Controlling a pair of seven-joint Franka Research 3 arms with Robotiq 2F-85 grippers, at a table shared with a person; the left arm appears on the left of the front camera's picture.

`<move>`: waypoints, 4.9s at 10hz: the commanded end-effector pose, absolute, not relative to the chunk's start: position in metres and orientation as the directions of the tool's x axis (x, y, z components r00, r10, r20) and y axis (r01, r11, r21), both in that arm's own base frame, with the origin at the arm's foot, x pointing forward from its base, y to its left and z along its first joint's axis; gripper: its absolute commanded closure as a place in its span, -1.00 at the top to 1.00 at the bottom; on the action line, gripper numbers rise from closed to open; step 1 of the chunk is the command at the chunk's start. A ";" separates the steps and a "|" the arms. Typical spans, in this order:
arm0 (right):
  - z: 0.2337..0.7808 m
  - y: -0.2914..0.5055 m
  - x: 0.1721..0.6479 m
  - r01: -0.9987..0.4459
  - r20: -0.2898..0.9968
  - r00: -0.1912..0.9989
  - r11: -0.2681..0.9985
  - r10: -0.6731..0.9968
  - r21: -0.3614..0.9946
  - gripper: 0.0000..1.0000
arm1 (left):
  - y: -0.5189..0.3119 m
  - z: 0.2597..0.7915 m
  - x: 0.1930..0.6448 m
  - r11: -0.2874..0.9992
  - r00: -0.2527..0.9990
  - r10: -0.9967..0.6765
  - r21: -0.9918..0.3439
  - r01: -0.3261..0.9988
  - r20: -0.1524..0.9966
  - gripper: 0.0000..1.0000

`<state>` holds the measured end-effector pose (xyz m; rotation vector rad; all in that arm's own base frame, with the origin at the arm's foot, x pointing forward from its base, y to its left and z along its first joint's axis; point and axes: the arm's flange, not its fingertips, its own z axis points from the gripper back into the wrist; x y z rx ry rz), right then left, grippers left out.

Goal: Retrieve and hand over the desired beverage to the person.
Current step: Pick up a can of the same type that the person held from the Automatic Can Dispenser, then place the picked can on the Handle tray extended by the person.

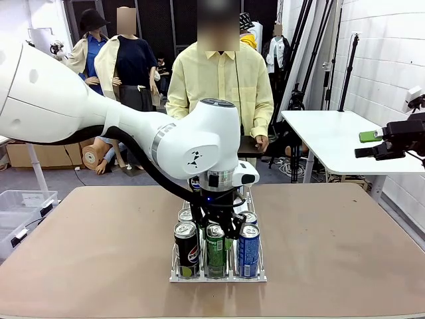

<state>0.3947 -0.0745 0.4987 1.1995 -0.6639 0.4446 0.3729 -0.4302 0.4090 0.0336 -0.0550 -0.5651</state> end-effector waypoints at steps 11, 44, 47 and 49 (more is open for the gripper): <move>0.500 -0.074 0.395 -0.639 0.679 0.733 0.305 -0.038 0.706 1.00 | -0.427 0.438 0.368 0.834 0.832 -0.551 0.078 0.546 0.068 -1.00; 0.500 -0.074 0.395 -0.639 0.679 0.733 0.305 -0.038 0.706 1.00 | -0.179 0.630 0.340 0.831 0.836 -0.548 0.119 0.543 0.014 -1.00; 0.500 -0.074 0.395 -0.639 0.679 0.733 0.305 -0.038 0.706 1.00 | -0.179 0.630 0.340 0.831 0.836 -0.548 0.119 0.543 0.014 -1.00; 0.500 -0.074 0.395 -0.639 0.679 0.733 0.305 -0.038 0.706 1.00 | -0.179 0.630 0.340 0.831 0.836 -0.548 0.119 0.543 0.014 -1.00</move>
